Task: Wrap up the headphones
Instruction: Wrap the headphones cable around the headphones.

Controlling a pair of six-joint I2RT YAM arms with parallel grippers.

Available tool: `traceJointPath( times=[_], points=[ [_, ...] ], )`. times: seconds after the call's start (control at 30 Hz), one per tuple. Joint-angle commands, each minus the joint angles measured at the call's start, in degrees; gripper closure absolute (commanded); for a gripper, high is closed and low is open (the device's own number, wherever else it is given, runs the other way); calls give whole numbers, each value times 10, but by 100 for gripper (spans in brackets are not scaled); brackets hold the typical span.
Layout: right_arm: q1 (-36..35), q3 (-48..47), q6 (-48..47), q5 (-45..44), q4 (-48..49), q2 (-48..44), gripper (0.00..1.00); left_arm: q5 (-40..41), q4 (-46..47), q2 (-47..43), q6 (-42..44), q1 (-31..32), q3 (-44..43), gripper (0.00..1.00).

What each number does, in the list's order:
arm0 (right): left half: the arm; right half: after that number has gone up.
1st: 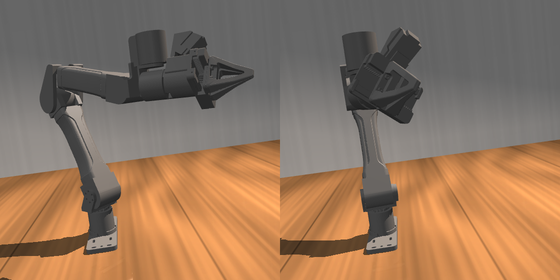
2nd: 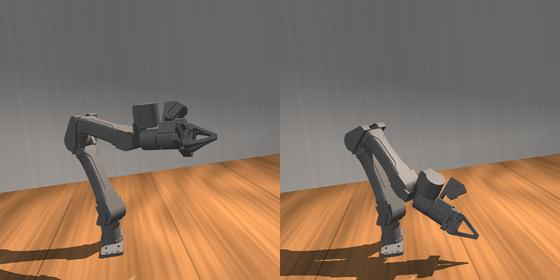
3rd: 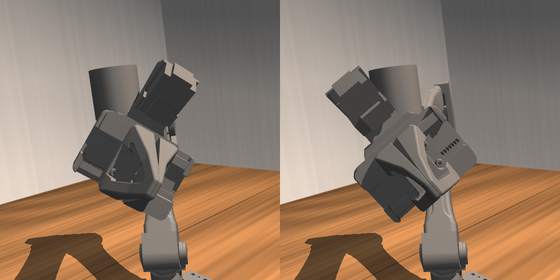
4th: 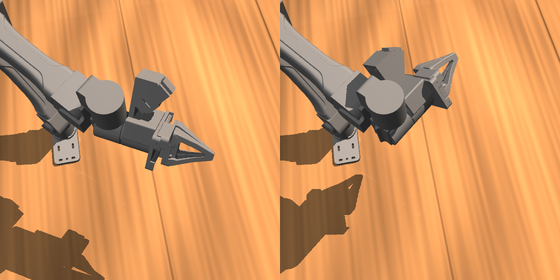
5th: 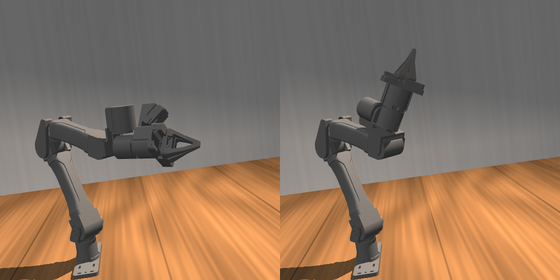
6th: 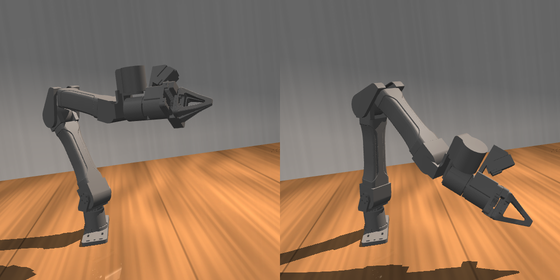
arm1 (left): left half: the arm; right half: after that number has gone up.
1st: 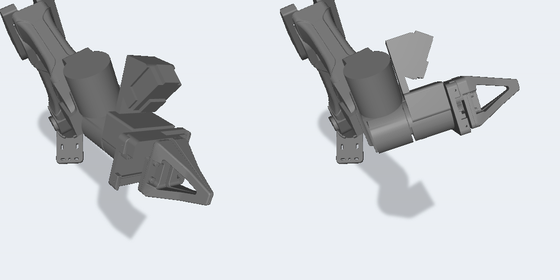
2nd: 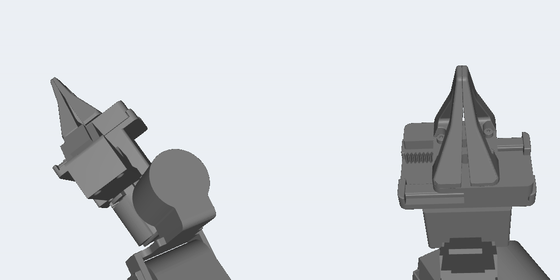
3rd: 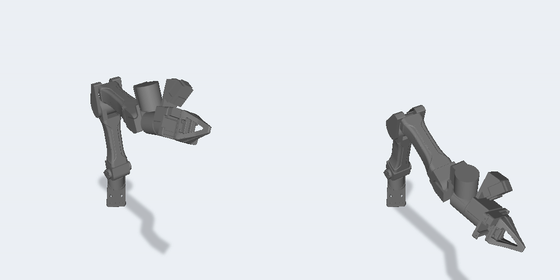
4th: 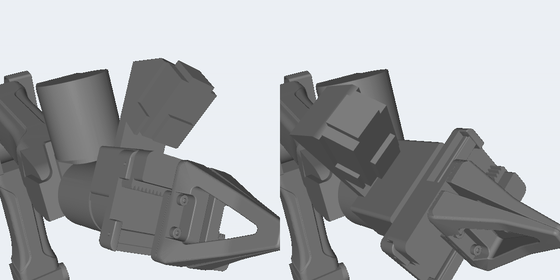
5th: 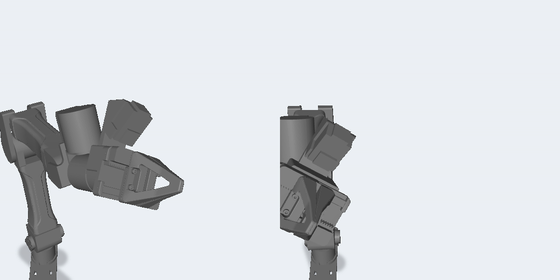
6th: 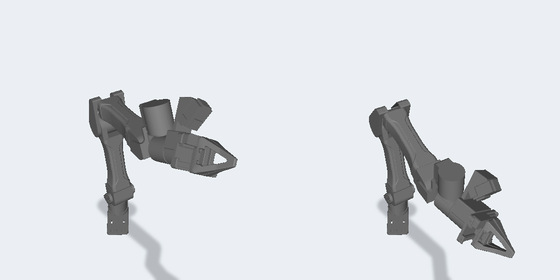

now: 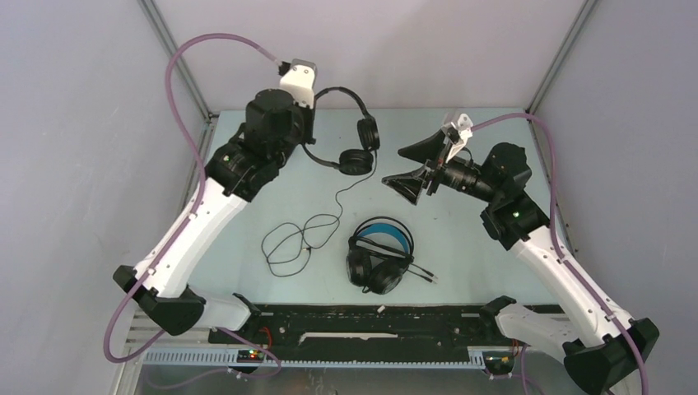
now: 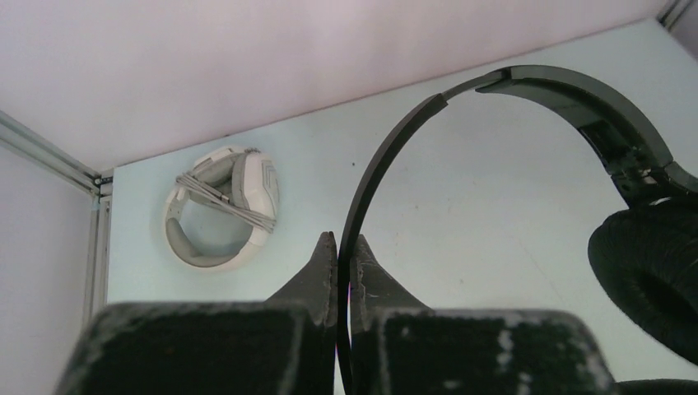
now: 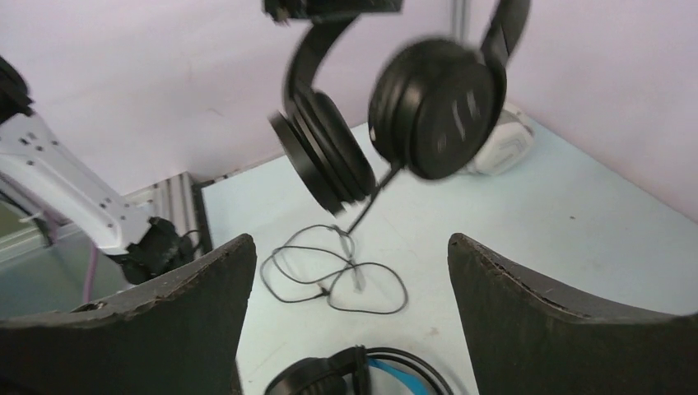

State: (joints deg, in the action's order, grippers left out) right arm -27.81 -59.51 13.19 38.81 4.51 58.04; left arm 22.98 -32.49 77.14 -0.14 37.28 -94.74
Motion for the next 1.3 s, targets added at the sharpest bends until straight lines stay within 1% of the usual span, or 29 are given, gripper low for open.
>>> traceJointPath(
  times=[0.0, 0.03, 0.1, 0.2, 0.23, 0.3, 0.4, 0.57, 0.63, 0.7, 0.8, 0.97, 1.17, 1.27],
  points=[
    [6, 14, -57, -39, -1, -20, 12, 3, -29, 1, -37, -9, -97, 100],
    [5, 24, -71, -39, 11, -24, 12, -8, -33, -2, -42, -9, -106, 100],
    [5, 52, -69, -43, 55, -30, 12, -38, -31, -12, -56, -9, -113, 100],
    [0, 105, -23, -32, 150, -30, 13, -83, -17, -28, -78, -10, -115, 100],
    [-7, 122, -15, -33, 190, -31, 13, -93, -16, -32, -82, -9, -118, 100],
    [-40, 154, -32, -50, 247, -28, 13, -112, -17, -35, -89, -10, -124, 100],
    [-83, 165, -59, -63, 287, -9, 12, -131, -18, -41, -101, -10, -130, 100],
    [-134, 165, -42, -64, 369, 52, 13, -159, -3, -54, -118, -9, -119, 100],
    [-156, 164, -45, -74, 391, 73, 14, -168, 3, -59, -125, -9, -115, 100],
    [-172, 165, -52, -103, 399, 88, 14, -176, 8, -64, -132, -9, -106, 100],
    [-183, 165, -52, -140, 403, 108, 15, -181, 15, -71, -138, -9, -98, 100],
    [-190, 165, -39, -122, 433, 140, 19, -188, 20, -77, -144, -9, -99, 100],
    [-201, 167, -14, -91, 478, 180, 34, -195, 30, -82, -155, -9, -96, 100],
    [-207, 175, 3, -75, 527, 199, 36, -192, 29, -85, -155, -9, -96, 100]
  ],
)
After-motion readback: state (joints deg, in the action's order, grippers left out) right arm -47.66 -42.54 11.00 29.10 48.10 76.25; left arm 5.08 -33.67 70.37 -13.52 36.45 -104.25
